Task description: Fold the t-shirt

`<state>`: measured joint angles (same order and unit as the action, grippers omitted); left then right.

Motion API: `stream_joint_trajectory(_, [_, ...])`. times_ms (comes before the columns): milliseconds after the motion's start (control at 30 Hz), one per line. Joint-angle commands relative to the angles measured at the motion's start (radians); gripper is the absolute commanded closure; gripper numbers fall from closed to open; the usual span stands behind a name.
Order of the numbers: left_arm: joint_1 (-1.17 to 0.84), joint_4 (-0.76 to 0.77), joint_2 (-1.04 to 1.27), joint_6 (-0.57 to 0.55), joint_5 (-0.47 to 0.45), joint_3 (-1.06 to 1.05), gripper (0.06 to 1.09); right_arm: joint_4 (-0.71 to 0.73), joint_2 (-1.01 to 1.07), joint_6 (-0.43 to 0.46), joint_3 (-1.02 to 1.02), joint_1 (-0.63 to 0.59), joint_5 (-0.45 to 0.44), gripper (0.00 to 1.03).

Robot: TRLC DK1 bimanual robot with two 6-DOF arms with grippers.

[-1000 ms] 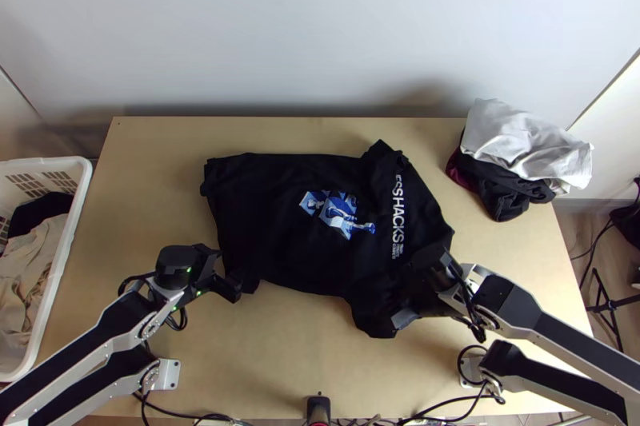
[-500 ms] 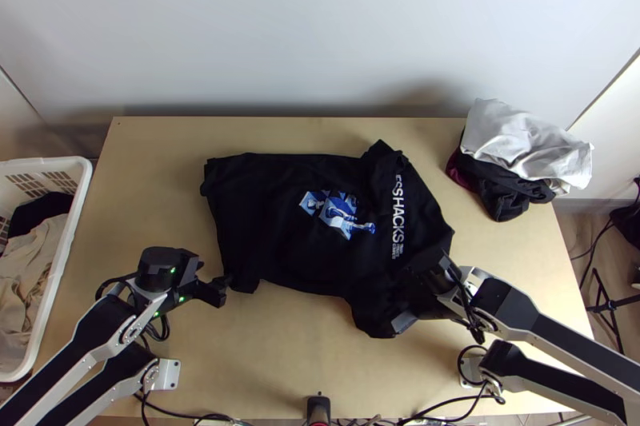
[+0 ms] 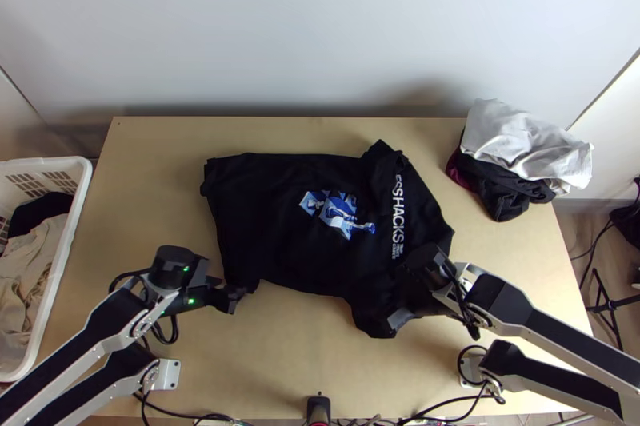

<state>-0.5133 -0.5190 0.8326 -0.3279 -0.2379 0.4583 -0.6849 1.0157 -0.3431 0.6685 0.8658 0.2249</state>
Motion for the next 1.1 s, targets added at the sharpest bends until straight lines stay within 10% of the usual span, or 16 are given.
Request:
stream_joint_trajectory(0, [-0.073,0.03,0.082,-0.056,-0.028,-0.007,0.11,-0.002,0.012,0.001,0.026,-0.001,-0.015,0.07])
stream_joint_trajectory(567, [-0.024,0.317,0.235,-0.172,-0.008,-0.035,0.12,-0.004,0.018,0.004,0.02,0.002,-0.016,0.07])
stream_joint_trajectory(633, [-0.016,0.313,0.204,-0.188,-0.008,-0.047,0.36,-0.004,0.015,0.004,0.019,0.001,-0.016,0.07])
stream_joint_trajectory(733, [0.033,0.332,0.08,-0.203,0.005,-0.098,1.05,-0.001,0.017,0.004,0.02,-0.001,-0.018,0.07])
stream_joint_trajectory(1067, [0.128,0.178,-0.118,-0.148,-0.015,-0.107,1.05,0.008,0.027,0.007,0.013,-0.001,-0.021,0.07])
